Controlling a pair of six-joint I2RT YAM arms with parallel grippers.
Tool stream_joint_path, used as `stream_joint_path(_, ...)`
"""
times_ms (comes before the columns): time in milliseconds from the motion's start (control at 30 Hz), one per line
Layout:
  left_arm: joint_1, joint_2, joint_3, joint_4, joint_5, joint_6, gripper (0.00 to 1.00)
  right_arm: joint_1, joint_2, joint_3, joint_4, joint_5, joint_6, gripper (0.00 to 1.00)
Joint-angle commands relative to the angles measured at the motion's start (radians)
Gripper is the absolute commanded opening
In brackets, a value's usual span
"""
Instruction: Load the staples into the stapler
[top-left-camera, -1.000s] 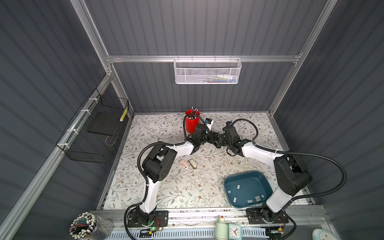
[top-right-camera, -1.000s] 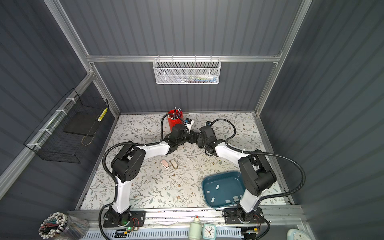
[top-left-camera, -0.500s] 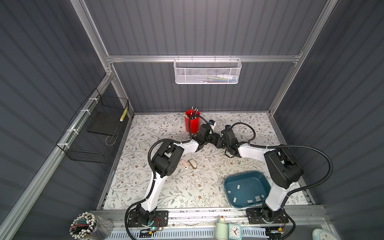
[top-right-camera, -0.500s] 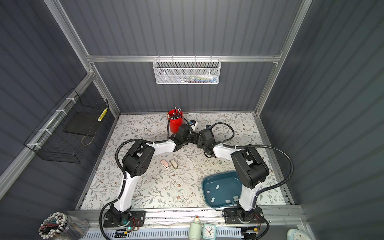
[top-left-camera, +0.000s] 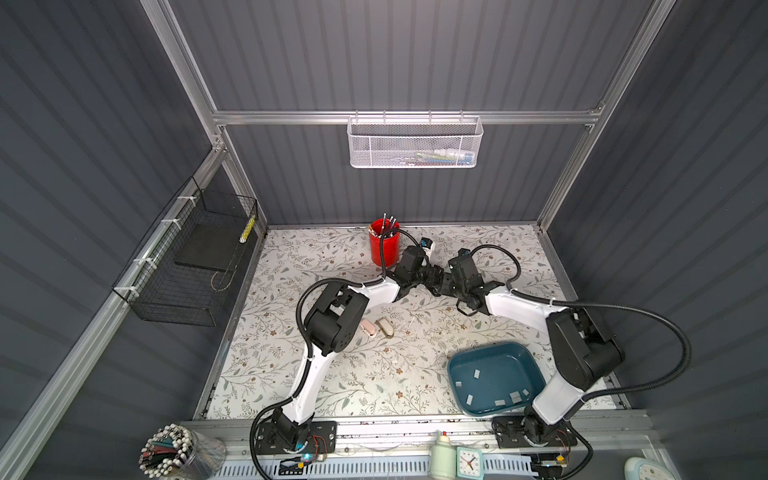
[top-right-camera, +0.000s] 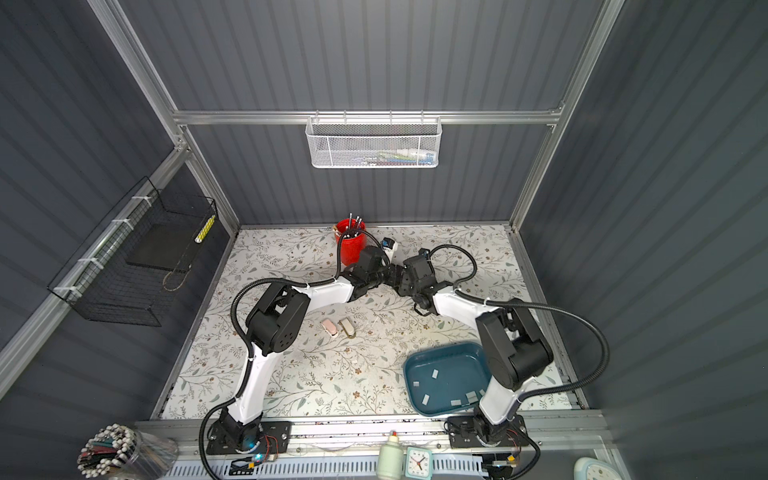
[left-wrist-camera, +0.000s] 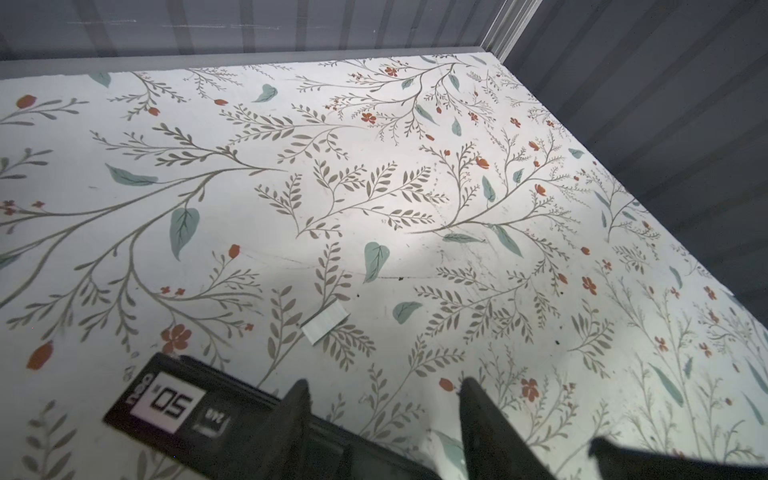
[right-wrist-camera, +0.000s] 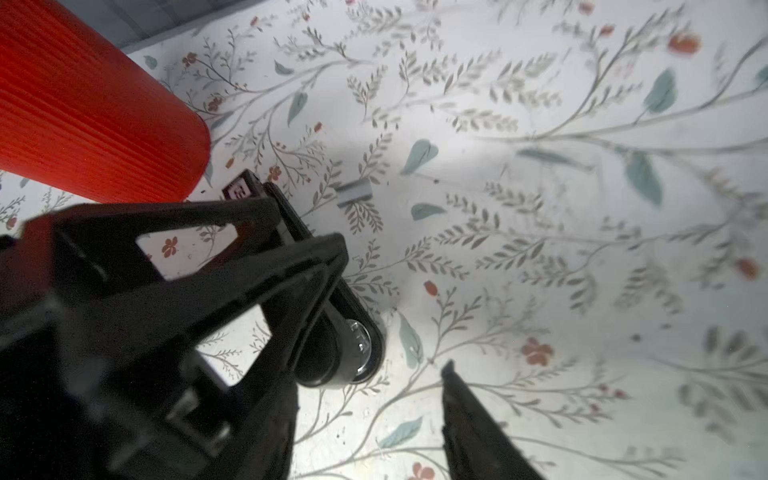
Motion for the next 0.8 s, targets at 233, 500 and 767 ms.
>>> stream_joint_path(233,0.002,-0.25,0.076,-0.094,0.105,0.077,0.89,-0.218,-0.204,0.054,-0.132,0.134,-0.012,0.99)
stream_joint_path(500,0.169,-0.476,-0.081,0.06,-0.122,0.254,1.0,-0.353,-0.303,-0.217,0.218,0.367,-0.306,0.99)
stream_joint_path(767,0.295,-0.652,-0.421,-0.194,-0.59,0.235,1.0,-0.383,-0.333,-0.578,0.572,0.263,-0.385,0.99)
